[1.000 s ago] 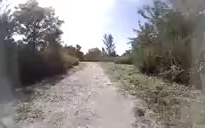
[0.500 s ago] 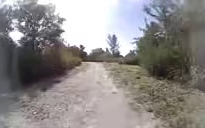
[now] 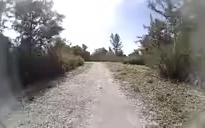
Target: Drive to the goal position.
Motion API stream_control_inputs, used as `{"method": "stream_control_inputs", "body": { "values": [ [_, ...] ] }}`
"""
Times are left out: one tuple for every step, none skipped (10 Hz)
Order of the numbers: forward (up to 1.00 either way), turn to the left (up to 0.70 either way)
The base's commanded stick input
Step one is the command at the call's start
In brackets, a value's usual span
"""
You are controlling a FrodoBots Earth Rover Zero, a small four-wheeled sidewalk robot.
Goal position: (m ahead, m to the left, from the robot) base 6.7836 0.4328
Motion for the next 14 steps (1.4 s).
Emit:
{"method": "stream_control_inputs", "body": {
  "values": [
    [0.85,0.00],
    [0.85,0.00],
    [0.85,0.00],
    [0.85,0.00],
    [0.85,0.00],
    [0.85,0.00],
    [0.85,0.00],
    [0.85,0.00],
    [0.85,0.00],
    [0.85,0.00],
    [0.85,0.00],
    [0.85,0.00],
    [0.85,0.00],
    [0.85,0.00]
  ]
}}
